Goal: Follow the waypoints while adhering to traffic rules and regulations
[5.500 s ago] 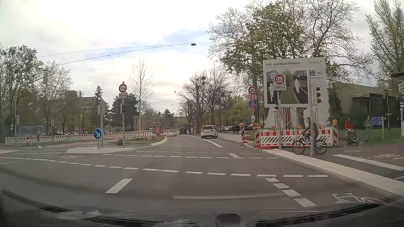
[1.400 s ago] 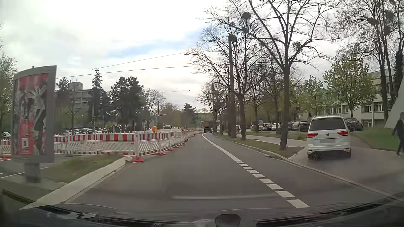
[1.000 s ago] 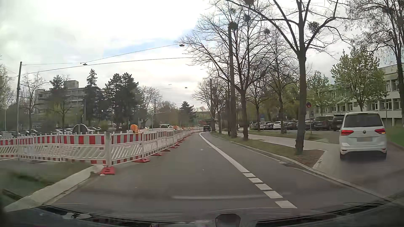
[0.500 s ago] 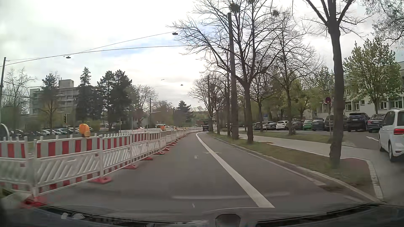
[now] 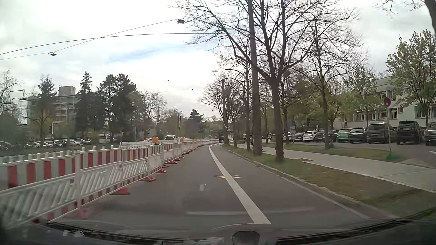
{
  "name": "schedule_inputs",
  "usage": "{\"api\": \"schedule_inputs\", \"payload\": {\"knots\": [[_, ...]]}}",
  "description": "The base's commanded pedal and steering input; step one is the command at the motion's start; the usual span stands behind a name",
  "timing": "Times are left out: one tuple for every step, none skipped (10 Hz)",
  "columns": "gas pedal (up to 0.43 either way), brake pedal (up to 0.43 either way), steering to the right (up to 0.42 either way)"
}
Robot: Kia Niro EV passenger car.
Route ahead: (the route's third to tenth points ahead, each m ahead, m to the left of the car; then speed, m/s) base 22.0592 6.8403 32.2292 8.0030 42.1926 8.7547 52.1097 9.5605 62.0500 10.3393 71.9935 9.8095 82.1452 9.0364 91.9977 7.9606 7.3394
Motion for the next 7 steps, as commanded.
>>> {"api": "schedule_inputs", "payload": {"knots": [[0.059,0.000,-0.005],[0.059,0.000,-0.010],[0.059,0.000,-0.015],[0.059,0.000,-0.020],[0.059,0.000,-0.025],[0.059,0.000,-0.027],[0.059,0.000,-0.026]]}}
